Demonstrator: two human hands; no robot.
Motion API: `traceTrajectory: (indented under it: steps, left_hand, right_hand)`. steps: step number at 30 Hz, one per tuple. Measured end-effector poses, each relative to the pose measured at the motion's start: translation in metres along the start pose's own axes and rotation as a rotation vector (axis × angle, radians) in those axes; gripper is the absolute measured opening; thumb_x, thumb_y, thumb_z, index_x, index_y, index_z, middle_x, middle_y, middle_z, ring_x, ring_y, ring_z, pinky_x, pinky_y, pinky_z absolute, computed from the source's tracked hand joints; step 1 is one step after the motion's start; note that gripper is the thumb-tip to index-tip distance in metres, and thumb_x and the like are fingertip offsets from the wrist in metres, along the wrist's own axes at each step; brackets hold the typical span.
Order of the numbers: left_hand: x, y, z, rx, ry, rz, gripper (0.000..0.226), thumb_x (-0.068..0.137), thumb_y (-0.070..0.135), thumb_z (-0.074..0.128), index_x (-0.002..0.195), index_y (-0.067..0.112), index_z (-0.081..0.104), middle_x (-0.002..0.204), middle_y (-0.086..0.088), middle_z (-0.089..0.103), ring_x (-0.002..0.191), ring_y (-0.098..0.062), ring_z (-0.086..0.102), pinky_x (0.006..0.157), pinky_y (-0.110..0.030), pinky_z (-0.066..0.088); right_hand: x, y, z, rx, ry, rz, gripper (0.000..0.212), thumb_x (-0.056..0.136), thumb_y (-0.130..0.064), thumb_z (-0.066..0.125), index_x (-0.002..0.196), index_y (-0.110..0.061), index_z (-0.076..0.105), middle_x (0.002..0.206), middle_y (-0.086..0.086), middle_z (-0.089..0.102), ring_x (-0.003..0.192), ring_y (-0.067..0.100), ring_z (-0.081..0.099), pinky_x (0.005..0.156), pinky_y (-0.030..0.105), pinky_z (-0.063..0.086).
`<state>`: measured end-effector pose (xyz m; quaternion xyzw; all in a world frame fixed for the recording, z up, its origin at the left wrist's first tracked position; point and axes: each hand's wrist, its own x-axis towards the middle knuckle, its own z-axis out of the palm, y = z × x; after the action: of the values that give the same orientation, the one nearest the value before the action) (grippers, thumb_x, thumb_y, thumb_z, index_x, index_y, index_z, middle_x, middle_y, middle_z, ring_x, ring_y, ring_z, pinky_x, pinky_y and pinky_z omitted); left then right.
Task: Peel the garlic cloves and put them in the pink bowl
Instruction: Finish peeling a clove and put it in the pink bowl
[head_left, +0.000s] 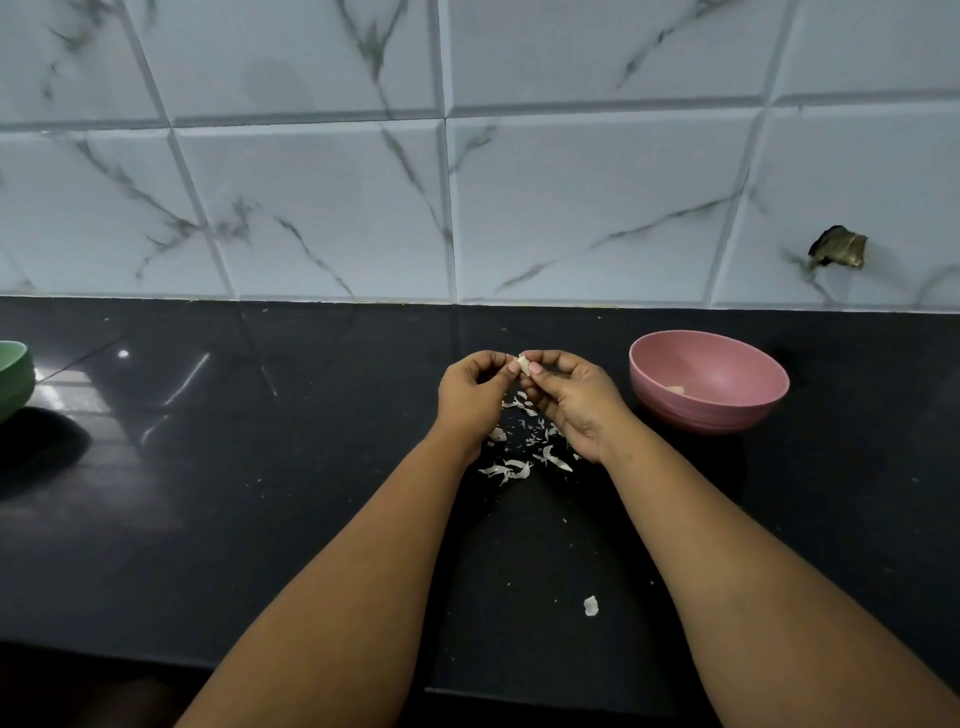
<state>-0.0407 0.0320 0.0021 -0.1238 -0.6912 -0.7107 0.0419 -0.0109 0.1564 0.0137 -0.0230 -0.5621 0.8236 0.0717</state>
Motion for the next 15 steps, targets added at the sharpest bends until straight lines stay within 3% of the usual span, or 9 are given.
traceTrajectory:
  steps: [7,15]
  left_hand:
    - [0.0024,0.0006,0.0017,0.024,0.007,-0.017,0.011,0.095,0.009,0.06,0.089,0.01,0.069,0.081,0.001,0.07,0.078,-0.008,0.064,0.075,-0.021,0.054]
    - [0.0028,0.0011,0.002,0.049,-0.004,-0.04,0.015,0.096,0.011,0.058,0.086,0.012,0.067,0.081,-0.002,0.068,0.08,-0.014,0.062,0.079,-0.03,0.054]
  right_hand:
    - [0.0004,-0.0003,0.0007,0.051,-0.016,0.023,0.016,0.091,0.005,0.057,0.092,-0.007,0.068,0.083,0.007,0.068,0.068,0.008,0.063,0.067,0.016,0.055]
    - [0.0014,0.0015,0.0012,0.012,-0.07,0.02,0.022,0.094,0.004,0.052,0.106,-0.005,0.068,0.081,0.003,0.068,0.069,0.005,0.061,0.069,0.016,0.054]
